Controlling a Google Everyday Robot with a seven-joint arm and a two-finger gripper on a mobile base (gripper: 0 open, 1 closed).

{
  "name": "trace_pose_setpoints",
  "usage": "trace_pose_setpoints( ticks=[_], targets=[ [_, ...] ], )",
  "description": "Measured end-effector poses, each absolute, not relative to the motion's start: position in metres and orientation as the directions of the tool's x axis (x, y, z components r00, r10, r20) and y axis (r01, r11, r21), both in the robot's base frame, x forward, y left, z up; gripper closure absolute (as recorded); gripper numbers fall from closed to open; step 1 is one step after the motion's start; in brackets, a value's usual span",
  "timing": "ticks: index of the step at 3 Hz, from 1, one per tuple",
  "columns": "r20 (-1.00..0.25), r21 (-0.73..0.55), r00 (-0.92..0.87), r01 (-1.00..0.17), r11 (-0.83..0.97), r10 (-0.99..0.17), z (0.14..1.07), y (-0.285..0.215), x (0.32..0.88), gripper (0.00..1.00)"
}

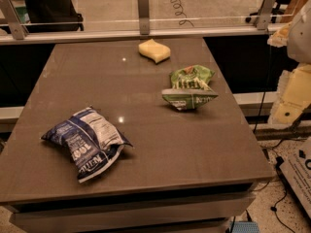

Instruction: Move blue chip bag near green jalapeno chip bag

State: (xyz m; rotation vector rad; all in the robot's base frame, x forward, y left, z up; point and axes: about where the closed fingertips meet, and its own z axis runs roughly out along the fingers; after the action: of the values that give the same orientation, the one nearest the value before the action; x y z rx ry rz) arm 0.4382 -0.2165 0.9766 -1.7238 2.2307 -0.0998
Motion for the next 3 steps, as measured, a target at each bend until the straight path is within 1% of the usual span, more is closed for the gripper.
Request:
trace_pose_setpoints(
  ticks=[1,2,3],
  targets=[
    [-0.22,-0.252,-0.209,-0.931,0.262,-0.953,0.982,-0.217,0.442,0.0],
    [-0.292,-0.273,-0.102,-0.944,0.185,-0.951,0.997,-0.183,0.445,0.0],
    [-0.392,-0.278,0.019,-0.956,0.098,-0.92,1.004,-0.119,0.432,0.0]
  ],
)
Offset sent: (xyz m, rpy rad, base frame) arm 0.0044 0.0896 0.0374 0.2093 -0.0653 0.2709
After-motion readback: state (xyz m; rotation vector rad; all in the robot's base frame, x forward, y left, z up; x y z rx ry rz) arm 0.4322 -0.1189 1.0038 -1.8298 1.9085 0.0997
